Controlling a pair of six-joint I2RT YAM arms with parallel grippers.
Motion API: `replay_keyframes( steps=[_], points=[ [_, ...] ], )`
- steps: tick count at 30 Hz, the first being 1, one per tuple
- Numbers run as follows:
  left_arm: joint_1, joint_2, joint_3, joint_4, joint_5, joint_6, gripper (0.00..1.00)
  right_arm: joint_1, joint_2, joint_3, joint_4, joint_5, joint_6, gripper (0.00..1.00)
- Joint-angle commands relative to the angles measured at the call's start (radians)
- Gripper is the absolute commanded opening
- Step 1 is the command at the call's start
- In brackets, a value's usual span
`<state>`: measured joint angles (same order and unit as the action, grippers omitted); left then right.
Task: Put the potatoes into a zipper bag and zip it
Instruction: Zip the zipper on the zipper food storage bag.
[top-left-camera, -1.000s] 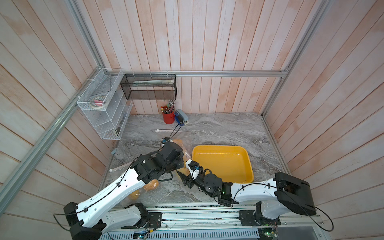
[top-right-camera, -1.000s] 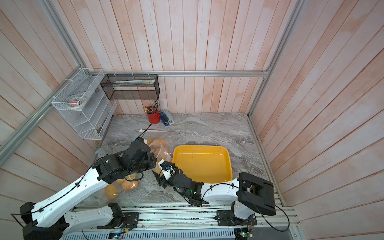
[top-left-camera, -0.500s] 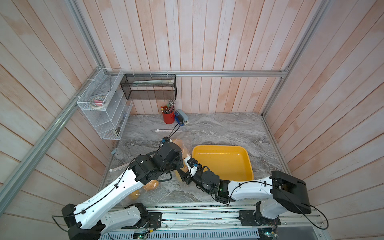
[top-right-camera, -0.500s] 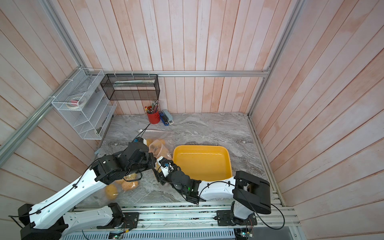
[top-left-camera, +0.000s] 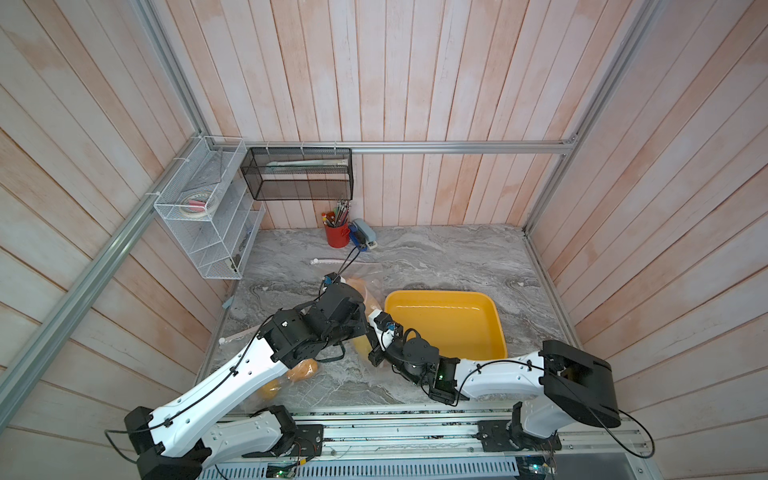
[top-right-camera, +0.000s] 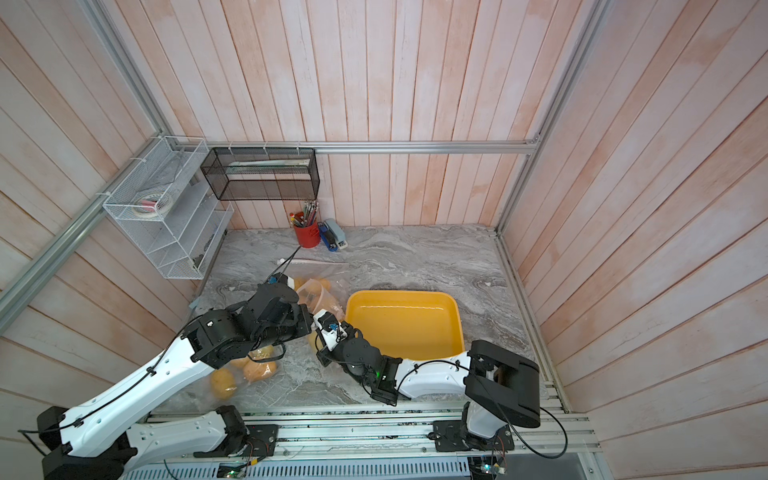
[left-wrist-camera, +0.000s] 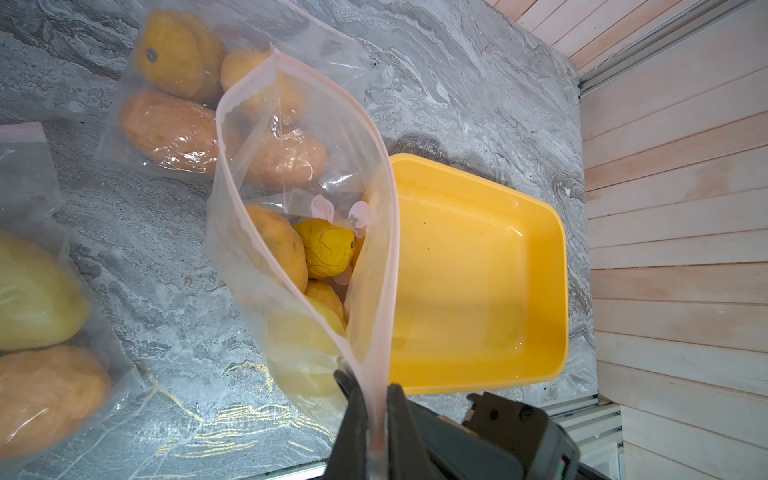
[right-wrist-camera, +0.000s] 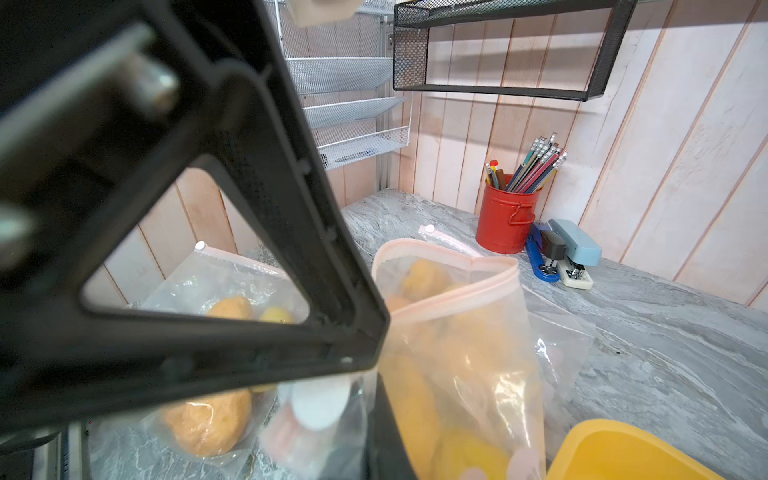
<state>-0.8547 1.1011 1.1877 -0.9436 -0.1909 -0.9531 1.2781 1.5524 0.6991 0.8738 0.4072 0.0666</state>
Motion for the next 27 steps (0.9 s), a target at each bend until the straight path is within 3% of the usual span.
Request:
replay_keyframes(
  steps=[1,18,27],
  points=[
    [0.005,0.024,0.031,-0.018,-0.031,0.015,0.00,-0.002,-0.043,-0.036,0.055,-0.026,-0.011,0.00],
    [0.175,0.097,0.087,-0.027,-0.048,0.042,0.00,0.047,-0.191,-0.211,0.197,-0.126,-0.059,0.00],
    [0.341,0.091,0.076,-0.049,-0.079,0.051,0.00,0.054,-0.270,-0.279,0.220,-0.125,-0.059,0.00]
  ],
)
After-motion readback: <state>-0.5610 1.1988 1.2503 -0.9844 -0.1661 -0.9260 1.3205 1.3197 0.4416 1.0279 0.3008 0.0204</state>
